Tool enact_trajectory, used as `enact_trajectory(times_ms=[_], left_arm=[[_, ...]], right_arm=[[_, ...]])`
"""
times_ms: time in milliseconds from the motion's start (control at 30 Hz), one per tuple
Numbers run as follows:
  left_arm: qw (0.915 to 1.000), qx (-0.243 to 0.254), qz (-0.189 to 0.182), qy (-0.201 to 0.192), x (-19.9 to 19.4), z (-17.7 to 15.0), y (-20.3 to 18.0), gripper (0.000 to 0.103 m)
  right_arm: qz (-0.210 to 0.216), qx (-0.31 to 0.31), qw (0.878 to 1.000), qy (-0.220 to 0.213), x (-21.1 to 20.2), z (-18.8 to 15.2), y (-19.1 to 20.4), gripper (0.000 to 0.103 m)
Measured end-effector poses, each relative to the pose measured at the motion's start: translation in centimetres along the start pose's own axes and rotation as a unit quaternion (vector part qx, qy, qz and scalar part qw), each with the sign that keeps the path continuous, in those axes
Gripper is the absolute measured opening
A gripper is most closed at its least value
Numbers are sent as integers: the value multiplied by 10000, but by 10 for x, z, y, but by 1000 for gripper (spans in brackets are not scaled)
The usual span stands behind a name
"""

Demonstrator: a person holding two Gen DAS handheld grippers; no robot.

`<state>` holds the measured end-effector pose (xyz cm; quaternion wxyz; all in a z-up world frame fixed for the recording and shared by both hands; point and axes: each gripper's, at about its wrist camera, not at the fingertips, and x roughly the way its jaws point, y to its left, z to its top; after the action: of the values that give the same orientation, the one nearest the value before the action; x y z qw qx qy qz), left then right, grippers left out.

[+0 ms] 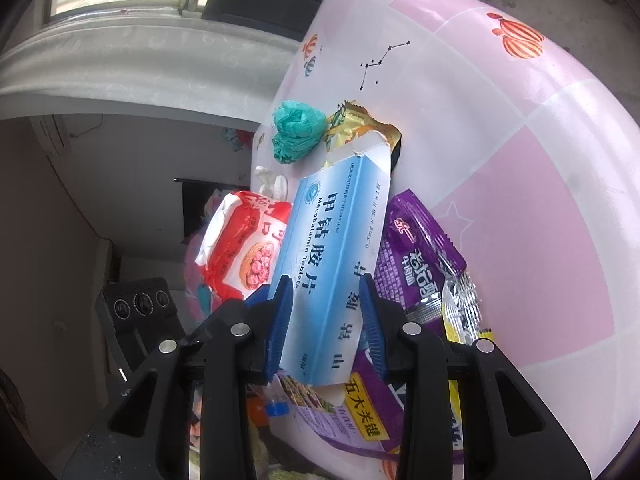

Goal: Collect trash
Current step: 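Grasp the blue medicine box with the right tool and lift it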

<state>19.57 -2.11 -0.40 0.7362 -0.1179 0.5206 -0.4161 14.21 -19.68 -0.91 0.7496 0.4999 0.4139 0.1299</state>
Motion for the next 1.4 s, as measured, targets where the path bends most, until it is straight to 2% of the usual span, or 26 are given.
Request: enact_trajectory(times_ms=[100, 233, 467, 600, 767, 867, 1167, 1233, 1267, 1400], left_arm=[[9998, 103, -188, -55, -1, -8, -8, 40], [9997, 51, -98, -212, -5, -16, -7, 40], [9986, -85, 107, -502, -23, -22, 5, 40], [9973, -12, 452, -581, -27, -25, 10, 35], [9956, -103, 717, -591, -24, -26, 24, 28], [9957, -206, 710, -558, -21, -24, 30, 25], [9957, -262, 713, -522, -18, -23, 39, 20], [9956, -275, 729, -522, -18, -23, 41, 20], [9955, -280, 739, -528, -18, -23, 40, 19], [9954, -278, 723, -570, -22, -19, 39, 19]], right_arm=[[-103, -13, 9999, -31, -5, -2, 0, 34], [-350, -166, 9990, -222, -16, 0, 4, 38], [-910, -520, 9937, -405, -12, 8, 24, 60], [-1470, -997, 9835, -343, 3, 12, 45, 74], [-2118, -1637, 9634, -145, 29, 6, 67, 82], [-2467, -1908, 9501, -112, 41, 2, 74, 83], [-2890, -2266, 9301, 22, 60, -5, 77, 83], [-2880, -2266, 9304, 39, 57, -5, 73, 80], [-2877, -2233, 9313, 28, 56, -4, 72, 74], [-2705, -2136, 9387, -52, 49, -3, 68, 72]])
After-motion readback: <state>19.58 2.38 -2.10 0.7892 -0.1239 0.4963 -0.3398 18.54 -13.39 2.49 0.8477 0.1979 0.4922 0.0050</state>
